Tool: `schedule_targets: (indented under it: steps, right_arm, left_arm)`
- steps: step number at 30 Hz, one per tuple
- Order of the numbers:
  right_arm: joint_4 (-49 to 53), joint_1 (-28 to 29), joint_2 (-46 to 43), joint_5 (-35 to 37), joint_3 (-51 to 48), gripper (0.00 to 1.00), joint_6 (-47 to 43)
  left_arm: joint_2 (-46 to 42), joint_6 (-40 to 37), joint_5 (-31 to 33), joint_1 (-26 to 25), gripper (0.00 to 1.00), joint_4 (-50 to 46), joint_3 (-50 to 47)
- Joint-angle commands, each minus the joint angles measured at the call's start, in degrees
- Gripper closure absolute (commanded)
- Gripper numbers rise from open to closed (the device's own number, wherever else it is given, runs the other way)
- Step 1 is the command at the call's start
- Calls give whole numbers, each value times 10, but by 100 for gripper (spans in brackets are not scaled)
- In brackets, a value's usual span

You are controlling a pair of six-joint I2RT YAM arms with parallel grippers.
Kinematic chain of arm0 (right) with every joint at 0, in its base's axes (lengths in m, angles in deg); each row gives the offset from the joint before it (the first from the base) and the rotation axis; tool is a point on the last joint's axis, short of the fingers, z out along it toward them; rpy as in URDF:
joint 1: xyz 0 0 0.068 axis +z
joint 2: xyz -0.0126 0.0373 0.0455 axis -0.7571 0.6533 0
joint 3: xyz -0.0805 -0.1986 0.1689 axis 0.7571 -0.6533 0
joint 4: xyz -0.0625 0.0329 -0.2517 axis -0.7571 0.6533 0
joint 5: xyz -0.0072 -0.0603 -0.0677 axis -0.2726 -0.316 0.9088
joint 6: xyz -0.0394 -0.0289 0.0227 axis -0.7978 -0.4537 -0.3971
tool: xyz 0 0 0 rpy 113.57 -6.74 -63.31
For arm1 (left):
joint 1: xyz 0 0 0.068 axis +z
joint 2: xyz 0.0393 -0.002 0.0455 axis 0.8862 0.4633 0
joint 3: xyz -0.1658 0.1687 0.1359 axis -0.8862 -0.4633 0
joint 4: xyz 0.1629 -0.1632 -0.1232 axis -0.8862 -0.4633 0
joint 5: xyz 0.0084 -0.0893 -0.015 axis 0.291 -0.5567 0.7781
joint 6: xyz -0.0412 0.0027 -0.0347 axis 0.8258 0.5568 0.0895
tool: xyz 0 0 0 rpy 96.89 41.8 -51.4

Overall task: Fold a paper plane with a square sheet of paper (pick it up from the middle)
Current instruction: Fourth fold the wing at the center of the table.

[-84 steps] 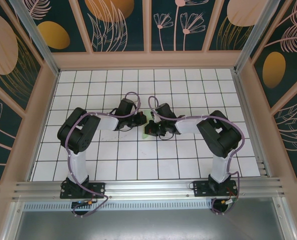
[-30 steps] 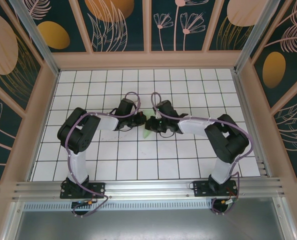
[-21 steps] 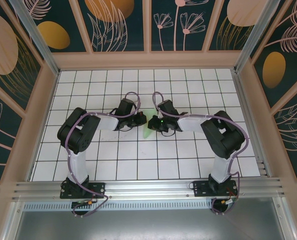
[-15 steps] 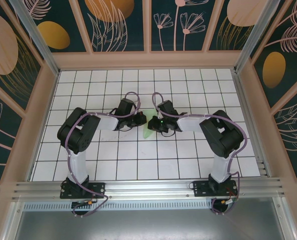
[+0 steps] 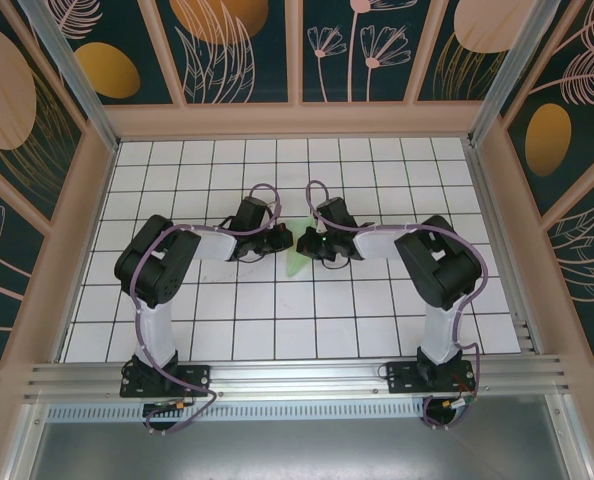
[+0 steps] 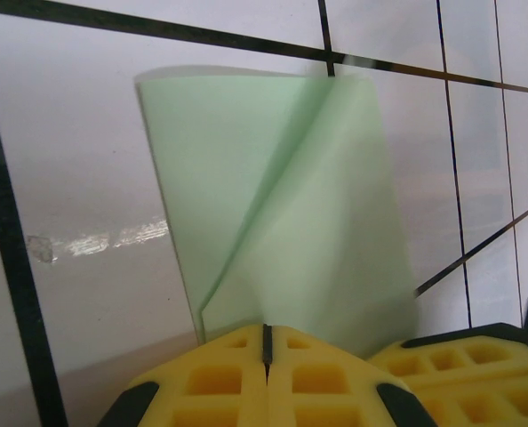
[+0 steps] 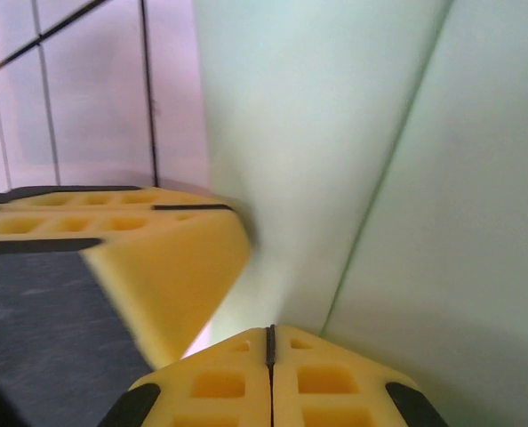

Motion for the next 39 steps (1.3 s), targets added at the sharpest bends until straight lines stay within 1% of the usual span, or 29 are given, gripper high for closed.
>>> schedule_targets:
  steps: [1, 11, 13, 16, 19, 23, 25, 29, 34, 39]
  right_arm:
    - [-11, -5, 13, -11, 11, 93, 1]
    - [15, -5, 2, 5, -8, 93, 10]
    - [20, -4, 2, 9, -10, 94, 14]
    - [21, 2, 3, 12, -10, 94, 36]
    - [20, 20, 2, 20, -8, 94, 83]
    - [9, 48, -3, 44, -11, 96, 162]
    - [14, 56, 0, 57, -7, 98, 194]
    - [20, 71, 7, 96, -9, 100, 256]
    - [14, 86, 9, 140, -26, 100, 334]
    - [16, 95, 21, 147, -16, 100, 344]
  left_arm:
    - [-1, -12, -4, 2, 97, -61, -13]
    - [-10, -19, -2, 2, 96, -75, 4]
    - [-15, -16, -5, 2, 94, -76, 6]
    - [-40, -7, -4, 2, 88, -72, 5]
    - [-85, 13, 13, 2, 81, -66, -18]
    - [-160, 37, 42, 2, 71, -61, -79]
    - [-187, 50, 39, 2, 70, -54, -111]
    - [-221, 66, 9, 1, 69, -27, -170]
    - [-250, 77, -9, -3, 67, -27, -215]
    - [-258, 65, -15, -6, 70, -37, -229]
